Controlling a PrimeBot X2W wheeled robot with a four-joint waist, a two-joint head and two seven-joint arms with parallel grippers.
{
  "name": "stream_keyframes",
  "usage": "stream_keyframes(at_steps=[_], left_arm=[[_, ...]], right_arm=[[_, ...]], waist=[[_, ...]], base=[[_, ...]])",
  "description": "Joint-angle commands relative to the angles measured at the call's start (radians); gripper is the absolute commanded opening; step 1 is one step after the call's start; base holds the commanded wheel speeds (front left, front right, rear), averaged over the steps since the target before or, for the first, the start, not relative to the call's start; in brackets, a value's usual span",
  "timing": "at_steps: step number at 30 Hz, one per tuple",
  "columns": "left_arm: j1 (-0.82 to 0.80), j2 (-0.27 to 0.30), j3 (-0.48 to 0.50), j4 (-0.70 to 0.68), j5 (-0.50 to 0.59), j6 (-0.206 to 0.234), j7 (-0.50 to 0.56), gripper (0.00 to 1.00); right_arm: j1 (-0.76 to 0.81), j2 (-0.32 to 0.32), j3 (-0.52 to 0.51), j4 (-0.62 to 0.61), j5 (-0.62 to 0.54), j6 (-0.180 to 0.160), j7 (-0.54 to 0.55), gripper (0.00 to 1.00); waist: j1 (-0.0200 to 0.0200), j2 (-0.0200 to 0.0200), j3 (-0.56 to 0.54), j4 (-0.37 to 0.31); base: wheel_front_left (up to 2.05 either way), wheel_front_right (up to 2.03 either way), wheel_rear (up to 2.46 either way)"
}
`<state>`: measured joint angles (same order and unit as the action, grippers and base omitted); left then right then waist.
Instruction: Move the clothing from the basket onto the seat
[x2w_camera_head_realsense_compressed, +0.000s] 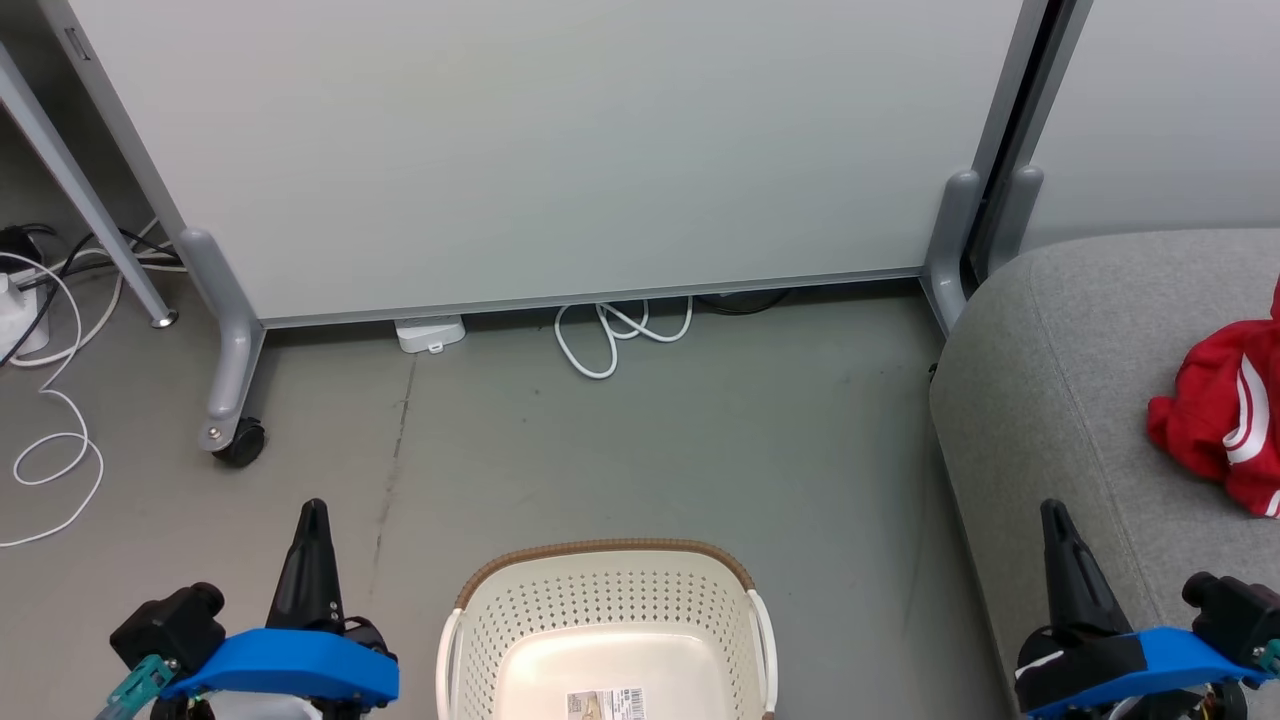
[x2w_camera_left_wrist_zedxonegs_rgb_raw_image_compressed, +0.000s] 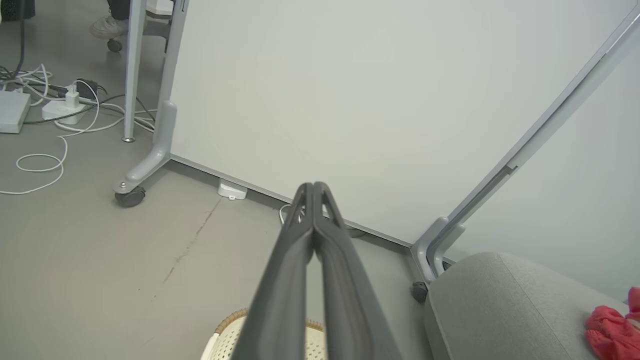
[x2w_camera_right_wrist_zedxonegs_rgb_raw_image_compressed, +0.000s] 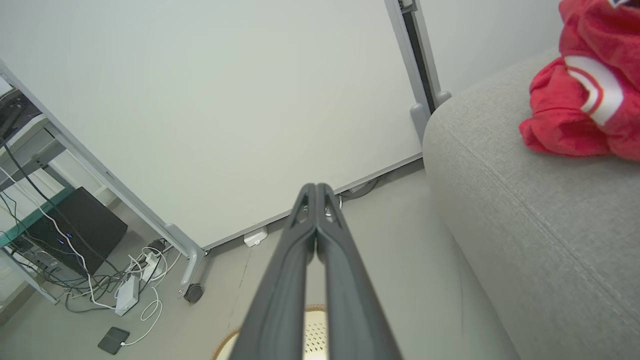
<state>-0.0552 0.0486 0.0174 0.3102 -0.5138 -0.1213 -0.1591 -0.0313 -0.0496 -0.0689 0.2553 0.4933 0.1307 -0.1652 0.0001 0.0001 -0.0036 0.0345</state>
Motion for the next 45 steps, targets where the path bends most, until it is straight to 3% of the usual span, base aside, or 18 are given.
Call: stream_keyframes(at_steps=[1,22,45], left_arm=[[-0.031,0.002,0.007,-0.022,-0.048,0.003,0.01,0.0],[-0.04,0.002,0.034,-0.049,-0.367,0.01,0.089,0.0],[-0.048,0.002,0.058,-0.066,-0.622,0.015,0.154,0.0]], right_arm=[[-0.029,-0.002,-0.004,-0.016,0.051,0.0,0.012,0.0],[-0.051,-0.002,-0.017,-0.013,0.375,0.0,0.093,0.0],[-0.068,-0.002,-0.028,-0.009,0.634,0.0,0.159,0.0]], waist=[[0.0,-0.0001,0.0,-0.001],[0.0,-0.0001,0.001,-0.008],[-0.0001,-0.0001,0.001,-0.015]], base=[[0.0,0.0,0.0],[0.0,0.0,0.0],[0.0,0.0,0.0]])
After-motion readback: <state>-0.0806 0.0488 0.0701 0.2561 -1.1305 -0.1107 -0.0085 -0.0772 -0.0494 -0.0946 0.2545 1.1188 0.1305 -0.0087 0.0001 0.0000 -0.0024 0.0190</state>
